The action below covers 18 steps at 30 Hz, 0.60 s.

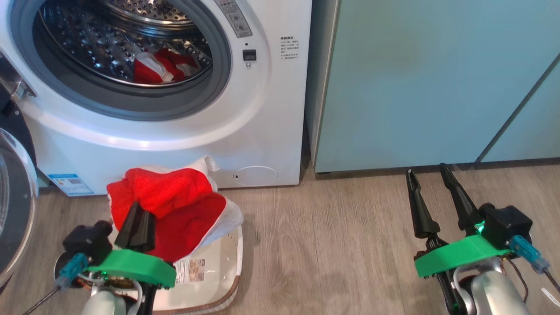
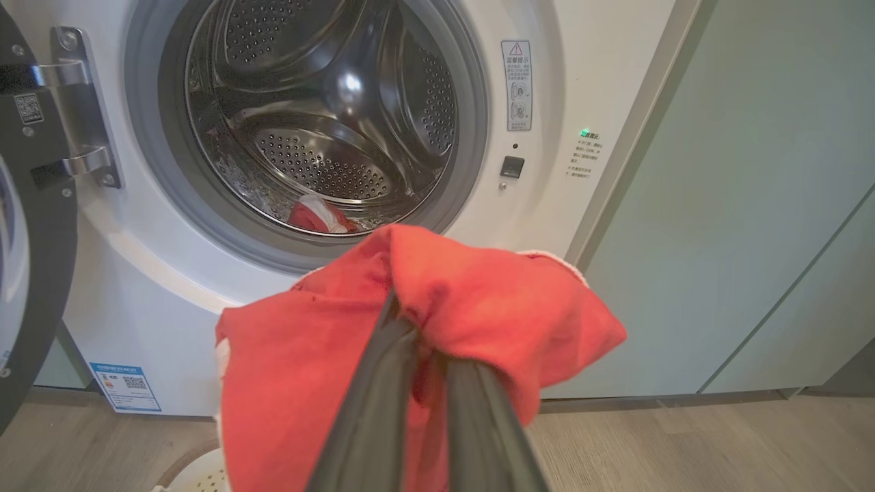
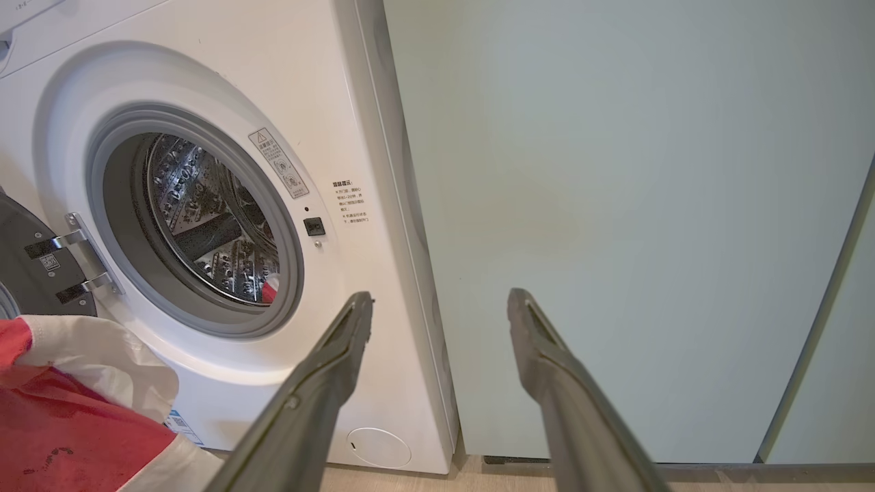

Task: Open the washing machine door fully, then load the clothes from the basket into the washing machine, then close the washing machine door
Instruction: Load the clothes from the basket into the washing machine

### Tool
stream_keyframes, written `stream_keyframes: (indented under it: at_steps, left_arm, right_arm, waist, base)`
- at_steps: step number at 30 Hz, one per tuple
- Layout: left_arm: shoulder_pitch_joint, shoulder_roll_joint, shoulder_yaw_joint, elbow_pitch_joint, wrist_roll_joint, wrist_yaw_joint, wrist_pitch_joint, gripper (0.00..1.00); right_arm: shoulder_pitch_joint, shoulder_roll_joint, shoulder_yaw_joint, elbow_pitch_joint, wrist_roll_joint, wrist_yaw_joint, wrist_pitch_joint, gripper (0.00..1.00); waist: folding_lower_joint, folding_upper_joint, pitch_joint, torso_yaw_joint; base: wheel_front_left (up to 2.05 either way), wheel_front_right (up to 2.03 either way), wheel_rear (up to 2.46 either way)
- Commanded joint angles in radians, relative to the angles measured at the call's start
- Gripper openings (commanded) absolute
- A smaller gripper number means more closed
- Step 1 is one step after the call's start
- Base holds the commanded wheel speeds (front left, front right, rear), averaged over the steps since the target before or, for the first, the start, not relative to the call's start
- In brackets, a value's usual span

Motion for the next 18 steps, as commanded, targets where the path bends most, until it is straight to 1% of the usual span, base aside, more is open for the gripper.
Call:
stream_keyframes:
  at_steps: [1, 6, 9, 16, 18]
  left_arm:
    - [-0.051, 0.007, 0.031, -0.046, -0.007, 0.007, -0.013, 0.0]
    - [-0.079, 0.007, 0.036, -0.055, -0.005, 0.004, -0.013, 0.0]
    - [-0.119, 0.007, 0.055, -0.063, -0.014, -0.001, -0.013, 0.0]
    - [-0.293, 0.008, 0.123, -0.071, 0.013, -0.02, -0.013, 0.0]
    - [-0.358, 0.017, 0.143, -0.063, 0.021, -0.024, -0.013, 0.0]
  right_arm:
    - [-0.017, -0.002, 0.021, -0.037, 0.005, 0.0, -0.007, 1.0]
    - [-0.028, -0.002, 0.02, -0.042, 0.004, 0.0, -0.007, 1.0]
    - [-0.041, -0.002, 0.023, -0.048, 0.004, 0.0, -0.007, 1.0]
    - [-0.089, -0.002, 0.037, -0.061, 0.002, 0.0, -0.007, 1.0]
    - [-0.105, -0.002, 0.041, -0.066, 0.004, 0.0, -0.007, 1.0]
  waist:
    - [0.0001, -0.0001, 0.006, -0.001]
    - [0.0001, -0.0001, 0.046, -0.01]
    - [0.0001, -0.0001, 0.088, -0.017]
    - [0.0001, -0.0001, 0.225, -0.035]
    - [0.0001, -0.0001, 0.266, -0.042]
  base:
    - [0.0, 0.0, 0.0]
    - [0.0, 0.0, 0.0]
    - [0.0, 0.0, 0.0]
    - [0.0, 0.0, 0.0]
    - [0.0, 0.0, 0.0]
